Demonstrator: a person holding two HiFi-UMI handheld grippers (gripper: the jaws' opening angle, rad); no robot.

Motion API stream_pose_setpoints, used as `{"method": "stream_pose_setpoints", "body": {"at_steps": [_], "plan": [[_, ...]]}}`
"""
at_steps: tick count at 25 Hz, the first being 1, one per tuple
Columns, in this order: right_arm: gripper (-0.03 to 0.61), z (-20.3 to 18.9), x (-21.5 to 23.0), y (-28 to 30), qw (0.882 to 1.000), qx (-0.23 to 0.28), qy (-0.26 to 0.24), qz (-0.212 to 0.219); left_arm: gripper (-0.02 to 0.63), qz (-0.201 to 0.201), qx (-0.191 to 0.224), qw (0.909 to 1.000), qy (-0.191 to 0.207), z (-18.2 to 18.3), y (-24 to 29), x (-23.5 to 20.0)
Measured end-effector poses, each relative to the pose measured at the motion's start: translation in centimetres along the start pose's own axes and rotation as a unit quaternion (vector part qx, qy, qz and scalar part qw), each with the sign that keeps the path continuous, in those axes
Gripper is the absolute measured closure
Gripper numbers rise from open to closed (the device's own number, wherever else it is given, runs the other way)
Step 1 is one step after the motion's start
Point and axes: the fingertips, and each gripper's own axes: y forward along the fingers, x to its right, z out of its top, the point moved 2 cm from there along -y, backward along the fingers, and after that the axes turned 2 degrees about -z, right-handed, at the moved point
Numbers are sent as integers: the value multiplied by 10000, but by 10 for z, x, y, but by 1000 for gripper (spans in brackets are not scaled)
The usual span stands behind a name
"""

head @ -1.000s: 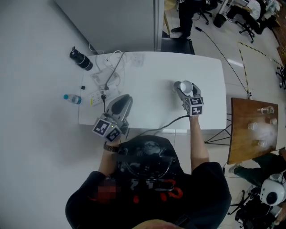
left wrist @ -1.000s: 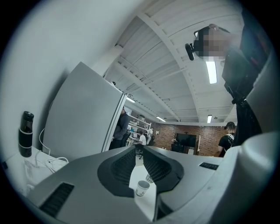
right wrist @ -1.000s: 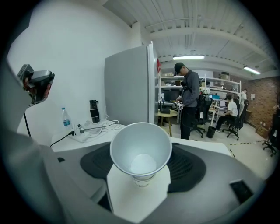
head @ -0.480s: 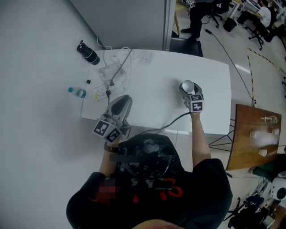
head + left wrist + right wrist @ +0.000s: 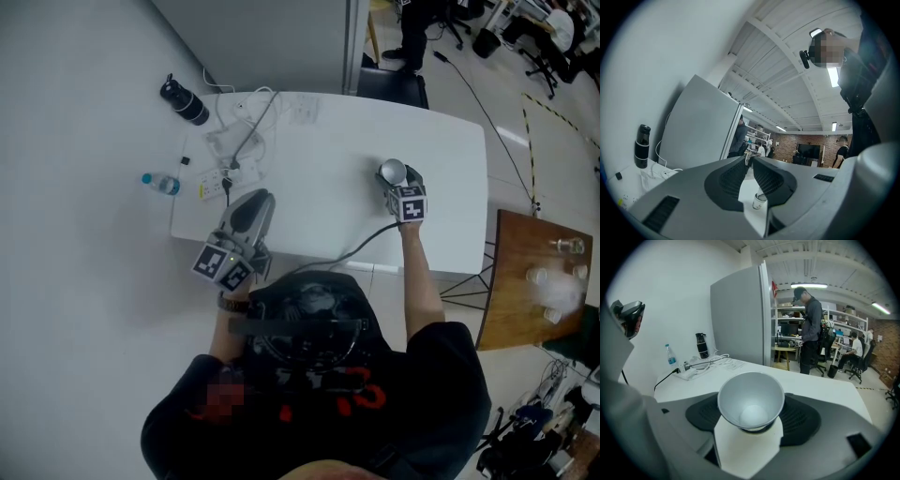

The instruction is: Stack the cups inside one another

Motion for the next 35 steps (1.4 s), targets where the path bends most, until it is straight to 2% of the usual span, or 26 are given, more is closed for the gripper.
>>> {"method": "stream_pose_setpoints", "body": {"at_steps": [4, 13, 15, 20, 26, 35], "plan": [[198, -5, -2, 2, 9996, -11, 191, 219, 555, 6, -18, 10000, -16, -2, -1, 1], [190, -14, -3, 1, 9991, -51, 351, 242, 555, 20, 35, 10000, -19, -3, -7, -1], [172, -13, -5, -2, 9989, -20, 376, 278, 555, 46, 48, 10000, -40, -4, -9, -1], [172, -9, -6, -6, 9998, 45, 147, 124, 555, 24, 66, 10000, -38, 1, -8, -6], [172, -9, -7, -27, 9994, 270, 227, 15, 555, -91, 34, 9999, -120, -3, -3, -5], [173, 13, -17, -71, 9945, 999, 295, -108, 555, -356, -23, 9993, -110, -4, 8, 1]]}}
